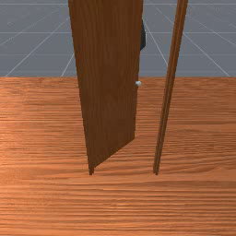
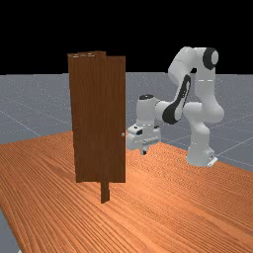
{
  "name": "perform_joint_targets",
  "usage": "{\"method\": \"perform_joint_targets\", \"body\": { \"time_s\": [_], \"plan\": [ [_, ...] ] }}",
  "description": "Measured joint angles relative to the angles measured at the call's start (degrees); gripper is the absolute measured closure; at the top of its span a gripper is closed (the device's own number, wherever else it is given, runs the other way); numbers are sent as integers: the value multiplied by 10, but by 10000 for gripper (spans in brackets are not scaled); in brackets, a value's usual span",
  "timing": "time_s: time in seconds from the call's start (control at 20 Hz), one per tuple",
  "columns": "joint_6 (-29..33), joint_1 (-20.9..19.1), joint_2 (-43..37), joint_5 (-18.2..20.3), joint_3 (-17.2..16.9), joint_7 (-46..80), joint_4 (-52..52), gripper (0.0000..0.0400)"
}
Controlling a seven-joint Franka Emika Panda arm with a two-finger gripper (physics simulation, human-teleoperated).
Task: Open the door
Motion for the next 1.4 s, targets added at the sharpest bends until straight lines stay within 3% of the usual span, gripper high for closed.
{"method": "perform_joint_targets", "body": {
  "time_s": [0.1,0.25,0.45,0.5,0.55,0.6,0.7,0.75,0.85,0.95,1.05,1.15,1.4],
  "plan": [
    [-7,8,1,3,10,123,2,400],
    [-21,57,16,9,54,349,25,400],
    [-30,112,41,-3,95,300,60,400],
    [-21,105,53,50,103,220,73,400],
    [-33,99,85,56,106,207,118,400],
    [-67,106,132,-7,96,210,192,400],
    [-137,102,248,-11,89,197,379,400],
    [-204,103,320,-5,84,210,504,400],
    [-240,110,388,-25,68,214,616,400],
    [-216,72,372,-20,93,86,582,400],
    [-196,19,351,-29,124,-130,543,400],
    [-193,-6,335,-30,152,-311,516,400],
    [-194,-39,297,-3,166,-468,457,400]
  ]
}}
